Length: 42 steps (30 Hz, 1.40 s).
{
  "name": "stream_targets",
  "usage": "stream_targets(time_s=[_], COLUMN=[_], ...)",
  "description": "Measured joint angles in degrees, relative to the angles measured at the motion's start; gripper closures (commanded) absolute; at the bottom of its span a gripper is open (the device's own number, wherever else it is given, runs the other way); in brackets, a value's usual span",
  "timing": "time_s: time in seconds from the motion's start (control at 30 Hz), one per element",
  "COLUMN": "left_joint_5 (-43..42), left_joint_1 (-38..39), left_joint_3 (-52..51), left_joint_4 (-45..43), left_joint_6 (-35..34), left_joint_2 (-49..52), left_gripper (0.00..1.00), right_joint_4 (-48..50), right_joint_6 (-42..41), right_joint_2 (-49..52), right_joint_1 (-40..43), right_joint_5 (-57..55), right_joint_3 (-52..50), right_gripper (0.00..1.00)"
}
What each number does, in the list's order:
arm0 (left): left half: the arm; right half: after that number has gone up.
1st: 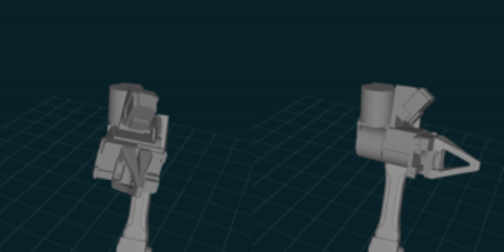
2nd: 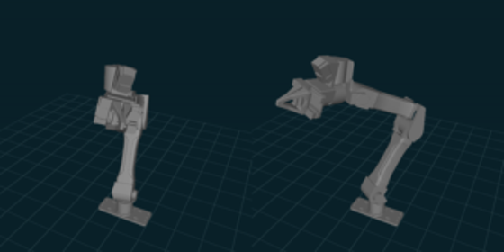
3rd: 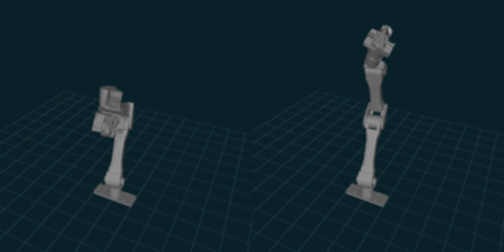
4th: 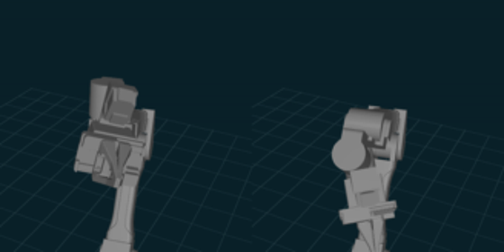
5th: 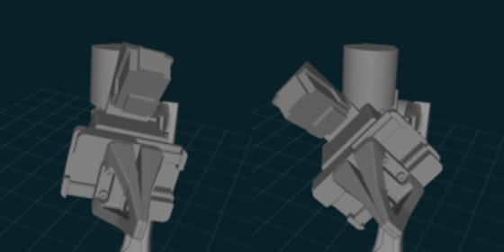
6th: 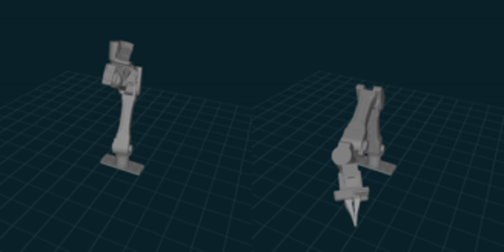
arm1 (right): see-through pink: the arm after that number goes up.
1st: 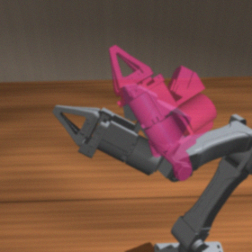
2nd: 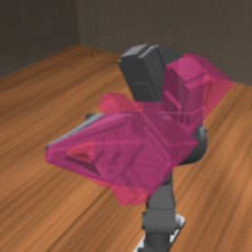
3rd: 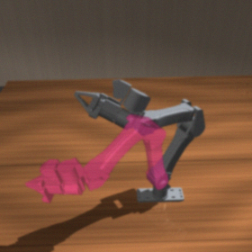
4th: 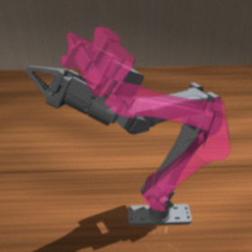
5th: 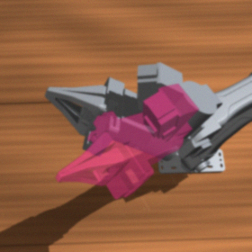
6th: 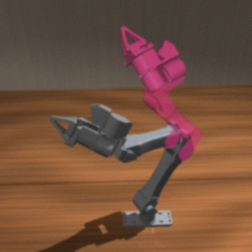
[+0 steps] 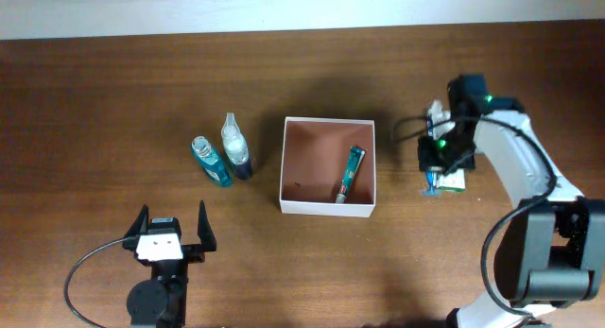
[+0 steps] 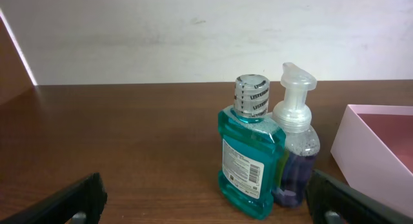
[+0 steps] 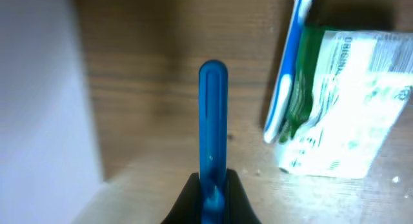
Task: Pack container
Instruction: 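Carry the razor over the box and lower it inside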
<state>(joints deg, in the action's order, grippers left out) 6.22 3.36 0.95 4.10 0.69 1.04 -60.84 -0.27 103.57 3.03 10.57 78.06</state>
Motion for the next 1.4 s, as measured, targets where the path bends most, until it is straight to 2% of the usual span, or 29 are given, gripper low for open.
stream_targets(time_s=[0.17,0.3,0.47,0.73,1.03,1.4], left_joint_5=[0.0,0.0,0.0,0.0,0.0,0.0], left_joint_1=[0.0,0.0,0.0,0.0,0.0,0.0], left_joint_3=[0.0,0.0,0.0,0.0,0.0,0.0], left_joint_4=[0.0,0.0,0.0,0.0,0.0,0.0], left_joint_6=[0.0,0.0,0.0,0.0,0.0,0.0], left_joint_2=[0.0,0.0,0.0,0.0,0.0,0.0], left_gripper=[0.01,0.01,0.0,0.01,0.01,0.01], right_joint_4=[-6.5,-7.0,-2.8,-1.9,-1.1,-1.3], right_joint_6=[-2.6,-7.2,-14.6,-23.0,-30.0,-31.1], right_joint_2=[0.0,0.0,0.0,0.0,0.0,6.1], right_joint_1=[-1.7,-6.8,-15.8,-26.7,-29.7,-29.7], right_joint_5=[4.0,5.1,4.6,-6.3,-14.3,-15.2], right_joint_3=[10.1,14.8,15.6,15.6,15.5,15.2], right_gripper=[0.96,0.96,0.96,0.96,0.96,0.96])
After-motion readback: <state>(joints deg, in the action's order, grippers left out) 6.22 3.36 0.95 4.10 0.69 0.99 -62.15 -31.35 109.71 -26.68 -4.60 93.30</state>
